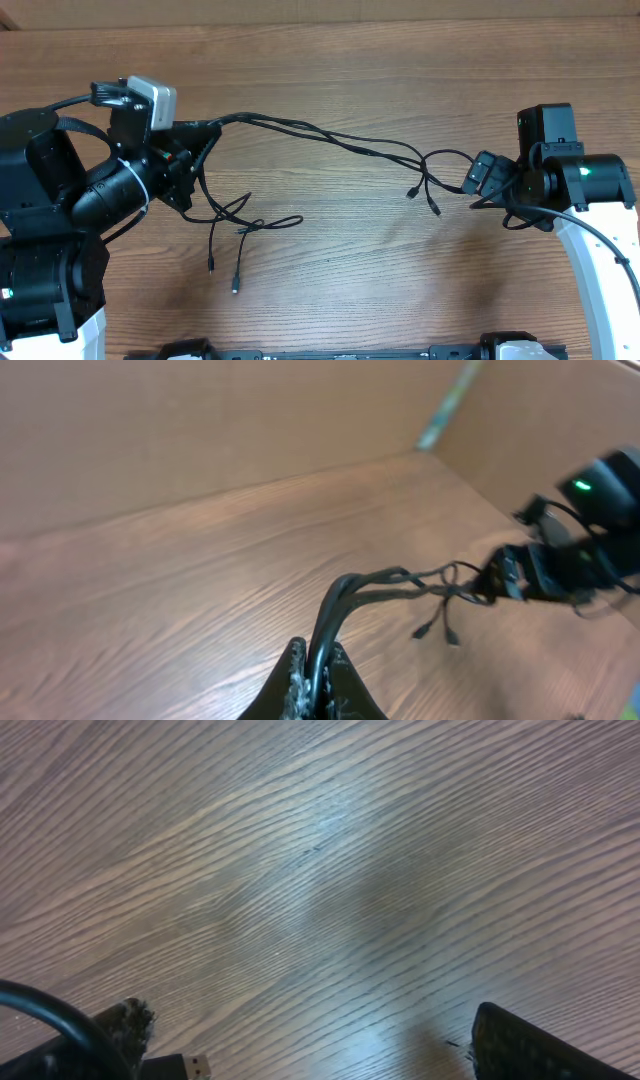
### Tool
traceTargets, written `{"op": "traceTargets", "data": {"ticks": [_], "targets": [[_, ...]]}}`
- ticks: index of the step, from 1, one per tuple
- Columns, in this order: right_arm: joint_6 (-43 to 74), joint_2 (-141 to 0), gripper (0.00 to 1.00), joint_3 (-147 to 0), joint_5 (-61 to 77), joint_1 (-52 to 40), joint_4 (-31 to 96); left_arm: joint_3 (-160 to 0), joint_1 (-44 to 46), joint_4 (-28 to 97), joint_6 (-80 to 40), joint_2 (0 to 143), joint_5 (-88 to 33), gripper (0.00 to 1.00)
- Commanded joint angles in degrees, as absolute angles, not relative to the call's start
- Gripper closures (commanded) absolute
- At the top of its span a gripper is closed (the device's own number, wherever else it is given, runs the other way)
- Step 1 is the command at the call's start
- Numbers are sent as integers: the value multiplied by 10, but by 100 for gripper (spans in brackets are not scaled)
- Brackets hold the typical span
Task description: Untangle cables
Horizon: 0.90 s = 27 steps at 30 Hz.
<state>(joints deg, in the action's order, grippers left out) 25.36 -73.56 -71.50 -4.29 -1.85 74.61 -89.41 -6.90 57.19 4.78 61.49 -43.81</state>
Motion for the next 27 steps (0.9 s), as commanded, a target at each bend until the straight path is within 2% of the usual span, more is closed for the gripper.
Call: {"op": "traceTargets", "data": {"ticks": [1,4,6,17,22,25,27], "targets": [[251,-737,6,-705,-65,-10,747,-905,-80,570,-35,607,-309,96],[251,-737,76,-705,4,-10,725,-905,-80,609,-52,627,-272,96],[251,-737,96,-705,27,-10,720,-905,-80,621,-62,635,-272,96],[251,-737,96,-705,67,-10,712,-905,-80,636,-65,641,-275,96],[246,-737,96,-705,223,-10,637,-905,-77,678,-57,646,-277,96],[193,-737,96,-705,341,-10,593,-905,-77,689,-43,652,-277,96],[176,-737,96,-705,365,-10,581,-905,-77,688,-42,653,-277,96]]}}
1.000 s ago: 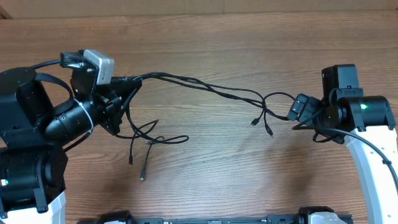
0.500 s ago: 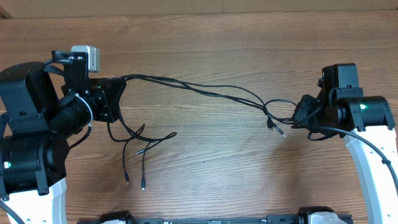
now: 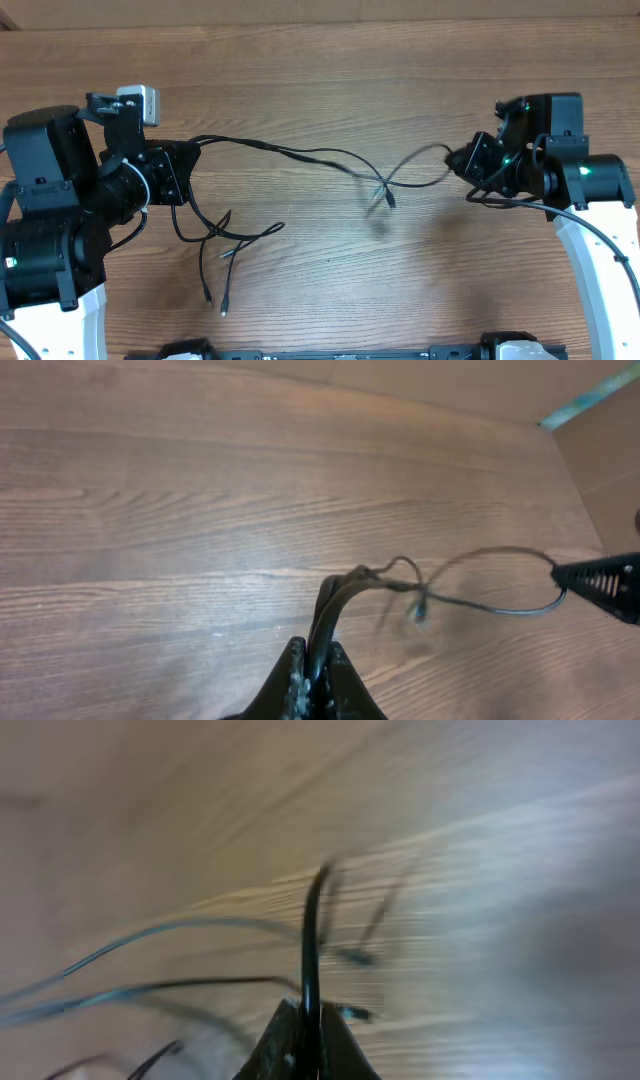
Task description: Untangle cables
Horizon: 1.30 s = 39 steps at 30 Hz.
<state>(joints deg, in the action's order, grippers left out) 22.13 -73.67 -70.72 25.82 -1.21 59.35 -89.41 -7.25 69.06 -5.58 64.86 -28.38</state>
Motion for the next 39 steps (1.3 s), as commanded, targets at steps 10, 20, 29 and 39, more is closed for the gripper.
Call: {"op": "traceTargets", "data": {"ticks": [10,20,29,39], "targets": [[177,-737,0,-705,149,-10,675,-905,-77,632,-41,653,-348,96],[241,-737,0,-705,89,-10,691,-905,-77,430,-42,653,-608,96],[242,-737,0,-705,88,-10,690,-905,-77,416,-73,669,-567,47],[242,-737,0,-705,88,-10,693,-905,-77,675,-12,745,-366,38]]}}
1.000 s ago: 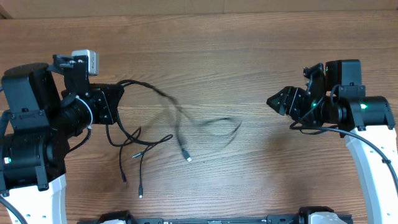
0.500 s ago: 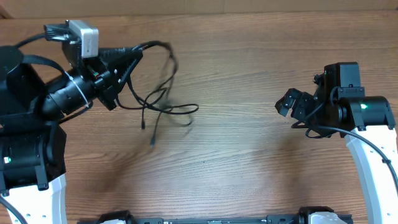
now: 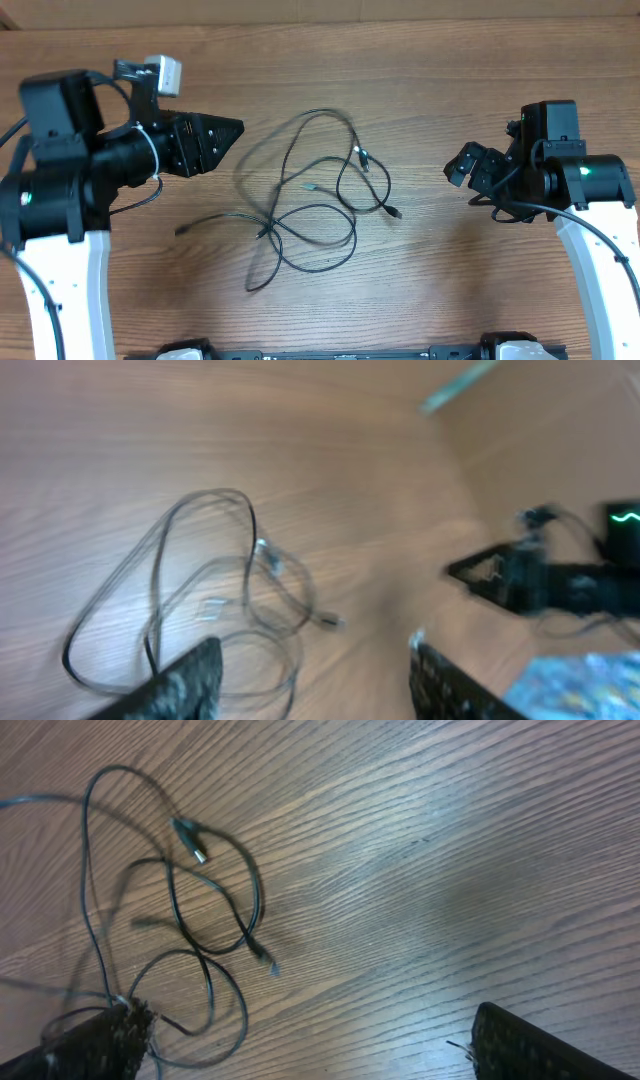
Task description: Untangle cables
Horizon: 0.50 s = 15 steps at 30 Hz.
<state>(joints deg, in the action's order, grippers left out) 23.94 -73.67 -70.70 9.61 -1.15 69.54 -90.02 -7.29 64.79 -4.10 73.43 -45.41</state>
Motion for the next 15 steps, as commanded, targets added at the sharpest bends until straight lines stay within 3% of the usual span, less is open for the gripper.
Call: {"op": "traceTargets", "data": {"ticks": [1,6,15], "targets": [[241,-737,0,-705,88,-10,694,-905,-77,681,-13,747,-353,37],[234,-737,0,-705,96,-11,697,-905,-79,713,-18,746,-235,31],[160,-737,0,-705,237,-37,650,-905,-82,748,-55,739,-86,31]]}}
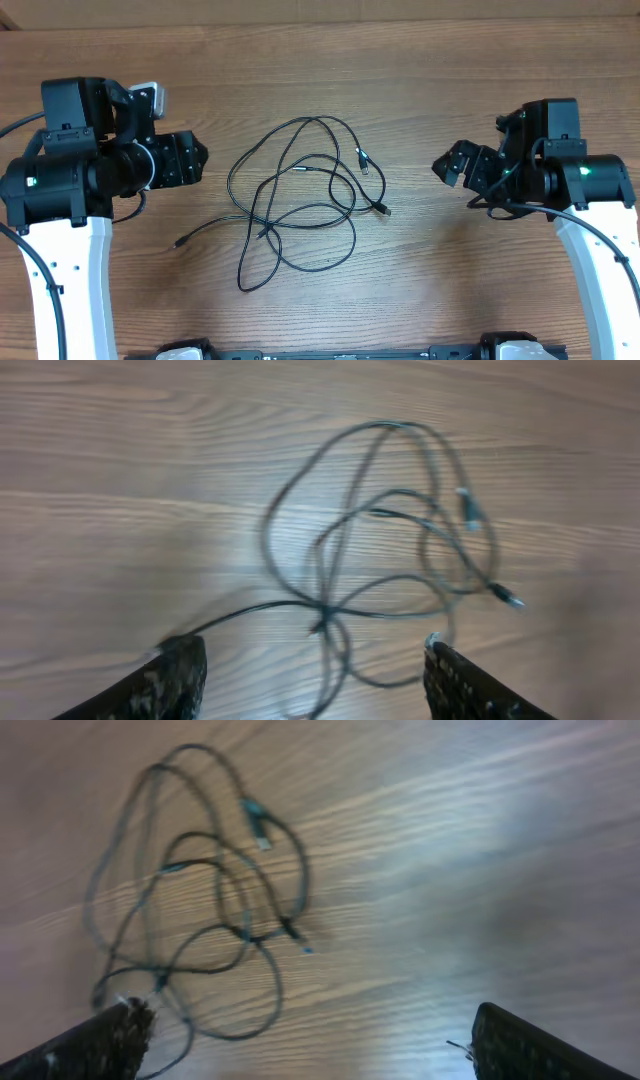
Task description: Untangle cables
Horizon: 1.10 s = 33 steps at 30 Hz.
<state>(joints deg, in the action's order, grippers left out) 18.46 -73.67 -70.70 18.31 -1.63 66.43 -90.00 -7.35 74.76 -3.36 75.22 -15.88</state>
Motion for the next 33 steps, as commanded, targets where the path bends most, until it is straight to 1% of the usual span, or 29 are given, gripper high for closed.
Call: {"op": "traceTargets", "data": {"ticks": [1,6,10,17,18,19,21,23,33], "targets": [[161,-738,0,-705,237,-50,641,-905,-85,748,-56,737,-78,31],[191,-755,0,-705,236,-126,589,-905,-112,750,-60,720,-47,31],[208,-805,0,-705,237,-191,533,-905,-133,755,-60,709,-37,35],[212,-907,0,-705,253,-277,436,-905,-136,766,-60,708,-41,31],[212,-923,0,-705,263,-289,423,-905,-136,766,-60,708,-41,28],[212,-936,0,-705,271,-298,411,-905,-136,767,-60,708,-41,18],[215,-963,0,-705,286,-315,386,-905,-136,767,-60,708,-41,6],[231,-987,0,-705,298,-331,359,-905,-136,767,-60,708,-41,0],[240,-1031,0,-705,297,-386,290,-905,-136,766,-60,709,-41,0]]}}
